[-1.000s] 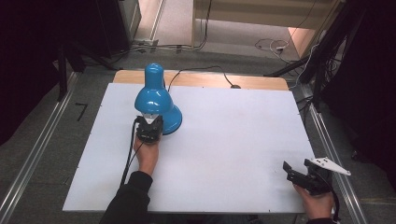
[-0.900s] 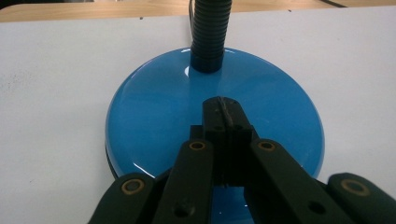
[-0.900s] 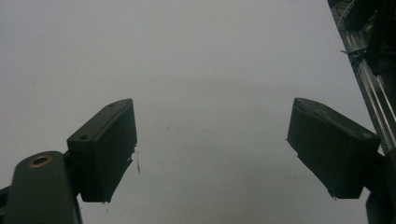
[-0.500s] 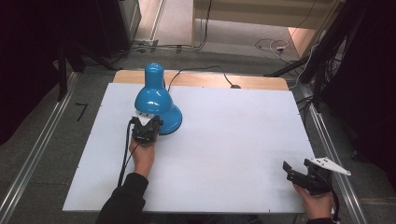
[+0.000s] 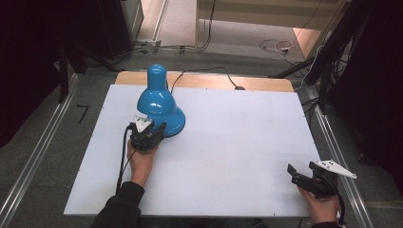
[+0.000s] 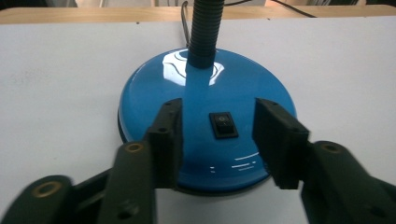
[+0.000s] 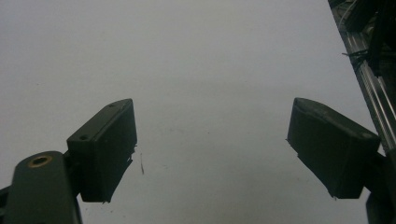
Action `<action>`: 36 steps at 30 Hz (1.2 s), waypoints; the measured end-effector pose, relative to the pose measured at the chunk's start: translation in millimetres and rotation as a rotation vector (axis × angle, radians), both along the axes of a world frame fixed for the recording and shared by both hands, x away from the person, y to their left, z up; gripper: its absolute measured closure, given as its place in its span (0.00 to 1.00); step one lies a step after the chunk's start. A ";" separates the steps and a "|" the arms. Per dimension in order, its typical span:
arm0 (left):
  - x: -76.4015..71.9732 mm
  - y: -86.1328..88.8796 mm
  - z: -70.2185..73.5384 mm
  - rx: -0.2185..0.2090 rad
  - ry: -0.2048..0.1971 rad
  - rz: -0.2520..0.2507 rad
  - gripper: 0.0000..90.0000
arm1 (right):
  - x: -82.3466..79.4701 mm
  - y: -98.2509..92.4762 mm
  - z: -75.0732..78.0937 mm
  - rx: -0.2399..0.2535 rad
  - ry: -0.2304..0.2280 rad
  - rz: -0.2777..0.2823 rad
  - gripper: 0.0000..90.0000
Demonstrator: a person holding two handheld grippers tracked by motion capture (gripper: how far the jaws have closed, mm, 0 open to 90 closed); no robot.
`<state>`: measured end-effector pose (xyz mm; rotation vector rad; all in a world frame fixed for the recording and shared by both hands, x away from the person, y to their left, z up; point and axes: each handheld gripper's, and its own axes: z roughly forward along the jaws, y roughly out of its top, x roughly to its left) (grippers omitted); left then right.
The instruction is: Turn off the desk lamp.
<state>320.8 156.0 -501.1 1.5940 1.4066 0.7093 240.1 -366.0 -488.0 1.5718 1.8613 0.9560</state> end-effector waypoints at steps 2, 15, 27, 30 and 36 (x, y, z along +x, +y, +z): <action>-1.6 0.7 -0.5 -0.011 0.012 -0.012 0.48 | -0.1 -0.5 0.0 -0.002 0.000 0.000 0.16; -11.8 5.5 1.3 -0.038 0.020 -0.005 0.22 | -0.1 0.0 -0.5 -0.005 0.004 0.003 0.16; -21.5 11.1 5.3 -0.025 0.009 -0.009 0.19 | -1.3 -1.9 -0.2 -0.001 0.002 0.002 0.16; -24.5 13.5 6.4 -0.028 0.006 -0.012 0.19 | -1.8 -2.2 0.0 0.000 -0.001 0.003 0.16; -29.6 18.1 7.5 -0.032 0.008 -0.012 0.18 | -2.0 -1.9 0.2 -0.003 -0.001 0.005 0.16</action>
